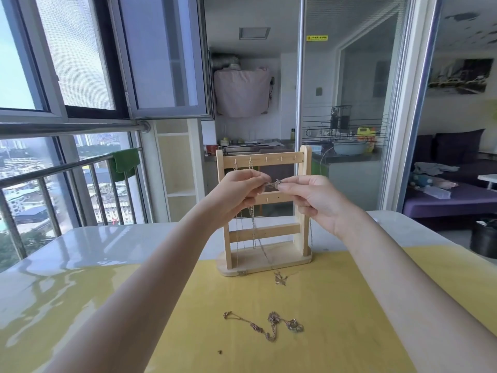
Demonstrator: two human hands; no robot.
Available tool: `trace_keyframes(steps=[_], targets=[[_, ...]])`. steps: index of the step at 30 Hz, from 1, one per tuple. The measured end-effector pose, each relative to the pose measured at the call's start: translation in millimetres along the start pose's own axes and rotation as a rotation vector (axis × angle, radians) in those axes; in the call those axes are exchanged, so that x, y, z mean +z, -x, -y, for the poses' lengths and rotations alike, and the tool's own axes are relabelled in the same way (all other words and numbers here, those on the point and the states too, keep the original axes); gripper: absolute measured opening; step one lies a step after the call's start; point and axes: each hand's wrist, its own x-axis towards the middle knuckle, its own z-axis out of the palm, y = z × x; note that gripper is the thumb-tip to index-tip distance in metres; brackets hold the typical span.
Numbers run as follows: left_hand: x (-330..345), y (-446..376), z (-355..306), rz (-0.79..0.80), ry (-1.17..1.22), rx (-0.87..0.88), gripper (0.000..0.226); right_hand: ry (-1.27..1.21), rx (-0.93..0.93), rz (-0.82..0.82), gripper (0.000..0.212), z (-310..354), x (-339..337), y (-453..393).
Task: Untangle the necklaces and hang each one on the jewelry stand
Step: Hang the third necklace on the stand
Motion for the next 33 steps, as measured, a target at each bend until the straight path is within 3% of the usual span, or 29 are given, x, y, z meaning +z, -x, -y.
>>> trace_keyframes(steps=[7, 11, 16, 19, 23, 30, 33], targets=[[-6, -6, 3, -0.061, -0.11, 0.047, 0.015, -0.043, -0.016, 0.063, 0.005, 4, -1, -2], [-8, -7, 4, -0.06, -0.2, 0.061, 0.016, 0.162, -0.021, -0.072, 0.008, -2, 4, -5], [-11, -7, 11, -0.004, -0.123, -0.04, 0.019, -0.118, -0.035, -0.035, 0.009, -2, 14, -5], [-6, -5, 12, 0.045, -0.112, -0.099, 0.021, -0.099, -0.072, 0.008, 0.01, -1, 15, -5], [-2, -4, 18, -0.012, -0.125, -0.066, 0.019, -0.019, -0.126, 0.008, 0.01, -2, 13, -3], [7, 0, 20, -0.04, -0.151, -0.056, 0.02, -0.16, -0.091, -0.085, 0.017, -10, 16, 1], [9, 3, 20, 0.008, -0.123, -0.056, 0.018, -0.426, -0.025, -0.014, 0.021, -11, 15, 2]])
